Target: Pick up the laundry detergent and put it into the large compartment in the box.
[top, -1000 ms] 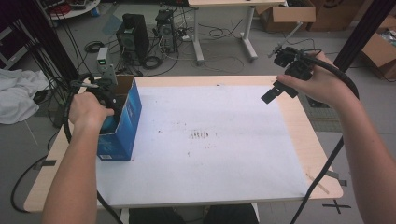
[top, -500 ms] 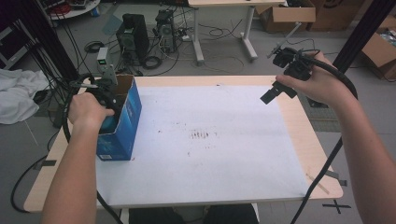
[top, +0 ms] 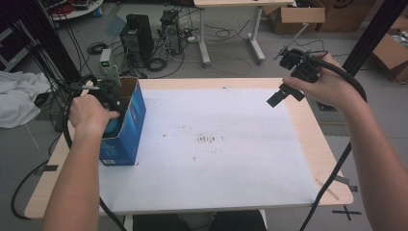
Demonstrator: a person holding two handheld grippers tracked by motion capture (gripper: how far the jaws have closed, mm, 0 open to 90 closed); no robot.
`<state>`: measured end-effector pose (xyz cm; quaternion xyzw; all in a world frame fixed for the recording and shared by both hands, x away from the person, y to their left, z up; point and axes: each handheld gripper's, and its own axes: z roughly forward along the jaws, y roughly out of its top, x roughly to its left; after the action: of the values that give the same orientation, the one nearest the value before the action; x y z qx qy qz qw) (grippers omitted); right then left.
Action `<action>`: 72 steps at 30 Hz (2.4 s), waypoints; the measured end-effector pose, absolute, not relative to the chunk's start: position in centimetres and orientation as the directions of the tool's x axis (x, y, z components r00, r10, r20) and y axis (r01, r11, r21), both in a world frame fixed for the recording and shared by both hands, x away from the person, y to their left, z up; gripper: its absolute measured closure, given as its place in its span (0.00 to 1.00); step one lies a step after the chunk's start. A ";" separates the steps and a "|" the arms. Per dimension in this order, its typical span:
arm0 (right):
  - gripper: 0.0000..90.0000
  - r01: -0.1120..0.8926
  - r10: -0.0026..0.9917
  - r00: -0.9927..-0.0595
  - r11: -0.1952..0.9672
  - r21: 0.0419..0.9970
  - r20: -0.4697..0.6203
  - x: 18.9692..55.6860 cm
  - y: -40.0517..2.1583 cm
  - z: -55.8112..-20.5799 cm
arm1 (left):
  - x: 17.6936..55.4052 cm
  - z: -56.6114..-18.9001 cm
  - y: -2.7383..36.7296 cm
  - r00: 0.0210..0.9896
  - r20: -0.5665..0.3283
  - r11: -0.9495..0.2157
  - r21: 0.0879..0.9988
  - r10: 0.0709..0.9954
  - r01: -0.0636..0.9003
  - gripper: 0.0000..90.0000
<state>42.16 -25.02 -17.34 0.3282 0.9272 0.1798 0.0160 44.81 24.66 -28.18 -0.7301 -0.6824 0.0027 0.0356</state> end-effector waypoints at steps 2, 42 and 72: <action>0.18 0.603 0.614 -0.784 0.720 0.342 0.090 42.1 -25.0 -17.3 | 44.8 -28.1 24.6 0.062 0.052 -0.059 -0.049 0.997 0.997 0.34; 0.18 0.599 0.615 -0.785 0.719 0.353 0.079 42.0 -24.6 -16.7 | 42.8 -20.5 22.5 0.209 0.061 -0.214 0.115 0.976 0.970 0.20; 0.18 0.607 0.624 -0.778 0.712 0.351 0.080 41.5 -24.5 -16.4 | 40.4 -23.4 6.9 0.603 0.015 -0.598 0.152 0.798 0.787 0.18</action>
<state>41.49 -24.48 -16.36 0.3327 0.9250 0.1819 0.0223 40.36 6.87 -23.41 -0.8929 -0.4436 -0.0405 -0.0649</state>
